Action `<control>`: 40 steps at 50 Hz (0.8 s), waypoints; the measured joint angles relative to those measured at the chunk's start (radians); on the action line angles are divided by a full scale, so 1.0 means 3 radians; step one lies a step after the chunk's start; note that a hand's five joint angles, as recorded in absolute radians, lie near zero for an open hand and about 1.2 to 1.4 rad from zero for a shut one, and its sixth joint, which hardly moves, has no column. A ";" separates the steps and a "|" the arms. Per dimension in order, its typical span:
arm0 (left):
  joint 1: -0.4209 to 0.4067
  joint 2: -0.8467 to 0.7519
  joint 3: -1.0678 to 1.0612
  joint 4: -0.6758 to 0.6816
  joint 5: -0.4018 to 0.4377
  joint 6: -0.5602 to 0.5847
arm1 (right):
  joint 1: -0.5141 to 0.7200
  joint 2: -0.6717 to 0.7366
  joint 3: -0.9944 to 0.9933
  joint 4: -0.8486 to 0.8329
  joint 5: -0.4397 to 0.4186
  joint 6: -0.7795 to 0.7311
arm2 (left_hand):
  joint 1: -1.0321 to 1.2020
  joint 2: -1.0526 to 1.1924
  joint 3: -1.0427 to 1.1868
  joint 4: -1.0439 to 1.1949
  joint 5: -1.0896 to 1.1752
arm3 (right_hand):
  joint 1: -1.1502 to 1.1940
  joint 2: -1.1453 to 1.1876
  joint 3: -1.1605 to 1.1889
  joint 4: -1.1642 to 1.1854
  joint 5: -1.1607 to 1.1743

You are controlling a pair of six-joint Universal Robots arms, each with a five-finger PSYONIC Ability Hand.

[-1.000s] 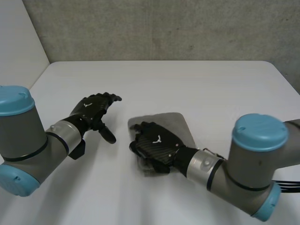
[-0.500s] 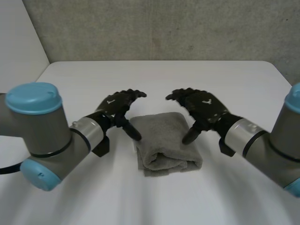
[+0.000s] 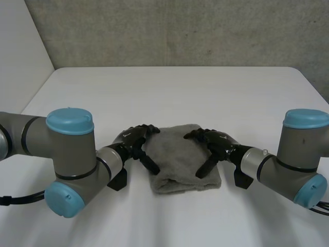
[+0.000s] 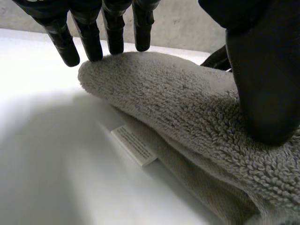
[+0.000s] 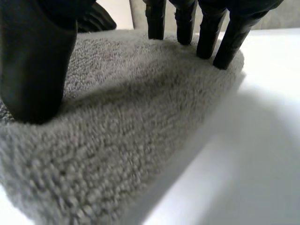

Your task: Fold the towel.

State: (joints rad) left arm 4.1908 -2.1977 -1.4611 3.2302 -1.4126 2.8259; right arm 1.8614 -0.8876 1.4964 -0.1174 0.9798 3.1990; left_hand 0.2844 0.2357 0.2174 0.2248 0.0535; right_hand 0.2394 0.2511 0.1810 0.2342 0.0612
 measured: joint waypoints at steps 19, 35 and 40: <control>0.0071 0.0306 0.0138 -0.0121 0.0037 -0.0003 | -0.0035 -0.0778 -0.0057 0.0202 0.0067 -0.0233 | 0.0000 0.0000 0.0000 0.0000 0.0000 | -0.0017 0.0000 0.0000 0.0000 0.0000; 0.0193 0.1081 0.0586 -0.0555 -0.0100 0.0066 | -0.0227 -0.1615 -0.0528 0.0358 0.0964 -0.0247 | 0.0000 0.0000 0.0000 0.0000 0.0000 | -0.0018 -0.0001 0.0000 0.0000 0.0000; 0.0287 0.1243 0.0608 -0.0601 -0.0525 0.0398 | -0.0409 -0.1747 -0.0602 0.0486 0.1112 -0.0240 | 0.0000 0.0000 0.0000 0.0000 0.0000 | -0.0018 -0.0001 0.0000 0.0000 0.0000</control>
State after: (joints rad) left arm 4.2770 -1.8246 -1.2787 3.0500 -1.5701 2.9452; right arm 1.7388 -1.4118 1.3158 0.0284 1.3136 3.1270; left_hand 0.2844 0.2356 0.2174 0.2248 0.0535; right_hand 0.2341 0.2508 0.1810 0.2342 0.0612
